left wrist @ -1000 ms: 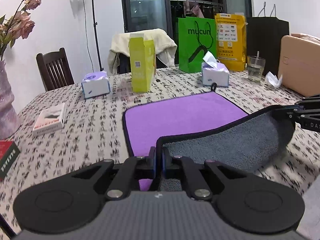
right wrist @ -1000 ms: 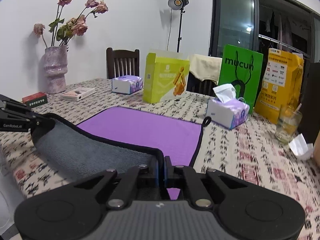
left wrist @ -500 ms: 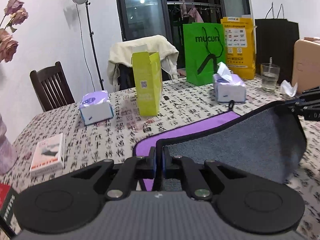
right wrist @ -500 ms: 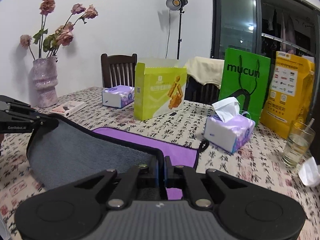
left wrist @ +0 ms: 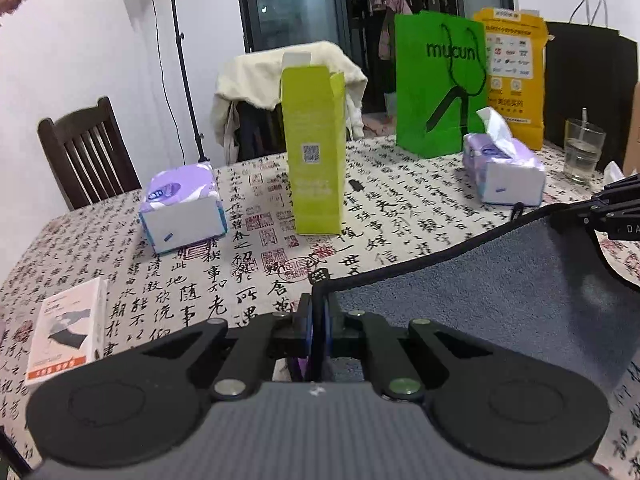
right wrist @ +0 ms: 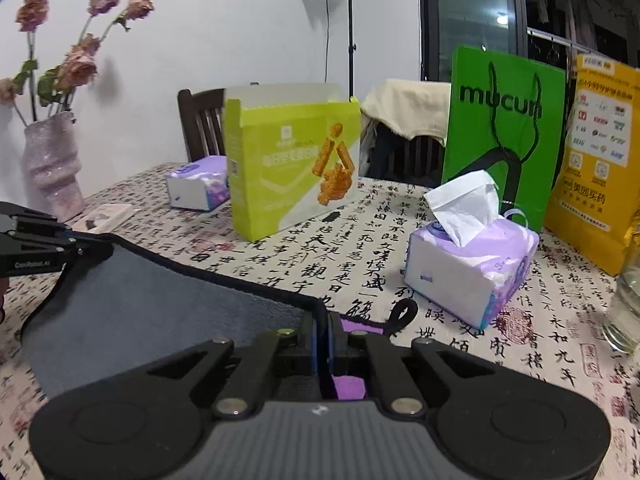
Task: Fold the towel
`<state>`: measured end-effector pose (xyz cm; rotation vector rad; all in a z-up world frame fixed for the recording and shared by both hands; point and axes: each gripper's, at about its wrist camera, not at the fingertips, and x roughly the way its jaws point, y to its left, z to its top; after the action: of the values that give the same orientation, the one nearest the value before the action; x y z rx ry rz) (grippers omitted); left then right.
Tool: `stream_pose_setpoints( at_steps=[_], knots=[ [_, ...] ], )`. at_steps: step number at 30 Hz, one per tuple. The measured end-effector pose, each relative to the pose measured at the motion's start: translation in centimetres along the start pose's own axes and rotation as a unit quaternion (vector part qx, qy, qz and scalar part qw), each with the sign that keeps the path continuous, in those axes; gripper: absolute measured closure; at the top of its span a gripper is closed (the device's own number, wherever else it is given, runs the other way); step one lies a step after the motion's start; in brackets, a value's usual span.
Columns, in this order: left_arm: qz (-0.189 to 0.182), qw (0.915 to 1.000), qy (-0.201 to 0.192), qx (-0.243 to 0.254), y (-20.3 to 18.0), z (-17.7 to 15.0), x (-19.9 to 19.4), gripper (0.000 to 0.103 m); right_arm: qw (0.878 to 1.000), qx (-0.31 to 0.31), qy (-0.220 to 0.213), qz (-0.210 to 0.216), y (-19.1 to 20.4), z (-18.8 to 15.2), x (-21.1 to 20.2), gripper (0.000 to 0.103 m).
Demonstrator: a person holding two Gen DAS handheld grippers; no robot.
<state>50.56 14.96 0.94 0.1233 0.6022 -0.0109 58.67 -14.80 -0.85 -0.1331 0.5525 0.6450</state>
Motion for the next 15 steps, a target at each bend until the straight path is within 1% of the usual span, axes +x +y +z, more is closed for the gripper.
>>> stream_pose_setpoints(
  at_steps=[7,12,14,15],
  knots=[
    [-0.006,0.9994,0.032,-0.013,0.9,0.5,4.4,0.096,0.999,0.015,0.04,-0.007,-1.5,0.5,4.6,0.098],
    [-0.005,0.9987,0.05,-0.013,1.0,0.1,6.1,0.095,0.998,0.021,0.06,-0.015,-2.0,0.1,6.7,0.098],
    [-0.004,0.9983,0.054,-0.02,1.4,-0.2,6.4,0.092,0.998,0.023,0.062,-0.018,-2.0,-0.1,6.9,0.096],
    [-0.002,0.9983,0.054,-0.02,1.4,-0.2,6.5,0.086,0.998,0.024,0.061,-0.02,-2.1,-0.1,6.9,0.095]
  ],
)
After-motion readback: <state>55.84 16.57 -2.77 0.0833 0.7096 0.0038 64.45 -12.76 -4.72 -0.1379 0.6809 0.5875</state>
